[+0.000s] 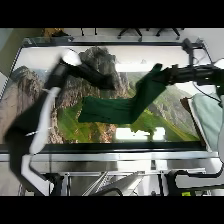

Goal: Fold the shirts.

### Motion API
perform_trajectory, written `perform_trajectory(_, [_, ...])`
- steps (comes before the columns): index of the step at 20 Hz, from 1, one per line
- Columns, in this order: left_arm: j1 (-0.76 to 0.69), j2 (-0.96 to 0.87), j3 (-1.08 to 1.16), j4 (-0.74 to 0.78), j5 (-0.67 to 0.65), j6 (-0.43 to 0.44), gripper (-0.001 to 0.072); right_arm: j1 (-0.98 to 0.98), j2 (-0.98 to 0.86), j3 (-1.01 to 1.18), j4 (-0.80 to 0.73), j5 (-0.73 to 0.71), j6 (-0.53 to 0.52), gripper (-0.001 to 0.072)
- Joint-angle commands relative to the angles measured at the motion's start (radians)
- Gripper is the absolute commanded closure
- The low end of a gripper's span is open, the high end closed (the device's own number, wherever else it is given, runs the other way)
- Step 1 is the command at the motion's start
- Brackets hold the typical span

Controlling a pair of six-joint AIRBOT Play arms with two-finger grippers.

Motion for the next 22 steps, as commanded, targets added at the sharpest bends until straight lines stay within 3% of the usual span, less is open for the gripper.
perform_trajectory(1, [0.202,0.258,-0.071,0.000,-0.050,0.002,0.0689,0.200,-0.023,0.000,0.010,-0.181,-0.020,0.0693])
perform_trajectory(6, [0.398,0.486,-0.178,0.000,-0.048,0.029,0.0689,0.628,-0.238,-0.001,-0.088,-0.612,-0.075,0.0692])
perform_trajectory(8, [0.427,0.553,-0.256,0.000,-0.031,0.068,0.0689,0.785,-0.368,-0.001,-0.042,-0.874,-0.204,0.0691])
perform_trajectory(9, [0.432,0.583,-0.300,0.000,-0.023,0.080,0.0689,0.851,-0.424,0.000,0.024,-1.011,-0.297,0.0518])
perform_trajectory(10, [0.432,0.611,-0.344,0.000,-0.012,0.093,0.0689,0.880,-0.450,0.001,0.073,-1.070,-0.309,0.0106])
perform_trajectory(11, [0.432,0.635,-0.384,0.000,-0.003,0.109,0.0689,0.883,-0.454,0.001,0.082,-1.067,-0.309,0.0033])
perform_trajectory(12, [0.432,0.658,-0.423,0.000,0.005,0.125,0.0689,0.863,-0.439,0.001,0.082,-1.017,-0.309,0.0138])
perform_trajectory(14, [0.432,0.692,-0.491,-0.001,0.023,0.139,0.0689,0.780,-0.382,0.001,0.079,-0.863,-0.308,0.0248])
perform_trajectory(16, [0.432,0.718,-0.541,0.000,0.040,0.140,0.0689,0.674,-0.310,0.001,0.051,-0.746,-0.246,0.0255])
perform_trajectory(18, [0.432,0.728,-0.558,0.000,0.035,0.140,0.0689,0.545,-0.240,0.001,-0.089,-0.647,-0.085,0.0252])
perform_trajectory(19, [0.432,0.729,-0.558,0.000,0.032,0.140,0.0689,0.478,-0.212,0.001,-0.188,-0.589,-0.008,0.0239])
perform_trajectory(20, [0.432,0.729,-0.558,0.000,0.027,0.140,0.0689,0.410,-0.190,0.001,-0.309,-0.521,0.079,0.0129])
perform_trajectory(21, [0.432,0.729,-0.558,0.000,0.019,0.140,0.0689,0.347,-0.176,0.000,-0.434,-0.444,0.176,0.0070])
perform_trajectory(22, [0.432,0.729,-0.558,0.000,0.007,0.140,0.0689,0.294,-0.174,0.000,-0.530,-0.370,0.245,0.0070])
